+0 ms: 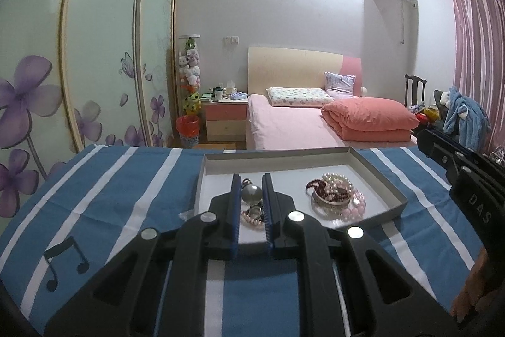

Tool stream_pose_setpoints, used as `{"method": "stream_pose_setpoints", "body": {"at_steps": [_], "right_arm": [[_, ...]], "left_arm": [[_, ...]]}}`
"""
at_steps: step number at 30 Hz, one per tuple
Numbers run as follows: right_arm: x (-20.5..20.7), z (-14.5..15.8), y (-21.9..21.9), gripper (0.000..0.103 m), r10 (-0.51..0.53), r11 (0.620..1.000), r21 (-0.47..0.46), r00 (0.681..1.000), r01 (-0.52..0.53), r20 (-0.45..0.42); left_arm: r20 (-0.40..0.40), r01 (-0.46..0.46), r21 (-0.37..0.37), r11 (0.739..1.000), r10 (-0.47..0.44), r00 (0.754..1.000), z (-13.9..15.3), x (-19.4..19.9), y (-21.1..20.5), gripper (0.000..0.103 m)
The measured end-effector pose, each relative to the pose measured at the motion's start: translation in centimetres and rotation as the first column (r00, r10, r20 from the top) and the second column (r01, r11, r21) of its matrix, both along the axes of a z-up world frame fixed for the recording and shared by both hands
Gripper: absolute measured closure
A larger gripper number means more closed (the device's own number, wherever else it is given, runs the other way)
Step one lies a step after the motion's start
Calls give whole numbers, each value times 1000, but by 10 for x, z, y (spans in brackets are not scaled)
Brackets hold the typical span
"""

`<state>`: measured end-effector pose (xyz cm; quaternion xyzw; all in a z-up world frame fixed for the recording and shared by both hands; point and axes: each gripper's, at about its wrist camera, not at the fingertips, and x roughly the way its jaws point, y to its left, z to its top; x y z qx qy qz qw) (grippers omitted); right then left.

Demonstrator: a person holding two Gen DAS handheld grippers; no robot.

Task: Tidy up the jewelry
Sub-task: 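Carry the pearl in the left tool while the right tool carries its pearl to the tray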

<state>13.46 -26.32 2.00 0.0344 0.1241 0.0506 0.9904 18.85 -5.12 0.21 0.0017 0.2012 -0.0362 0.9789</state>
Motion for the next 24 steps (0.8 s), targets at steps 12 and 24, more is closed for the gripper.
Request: {"method": "stream_pose_setpoints", "body": {"at_steps": [12, 24], "right_arm": [[83, -29, -10, 89, 34, 997, 76, 985, -21, -168], [110, -39, -7, 89, 52, 994, 106, 972, -29, -227]], "left_arm": [[-111, 54, -21, 998, -56, 992, -24, 75, -10, 89], [-168, 63, -13, 998, -64, 984, -43, 102, -20, 89]]}}
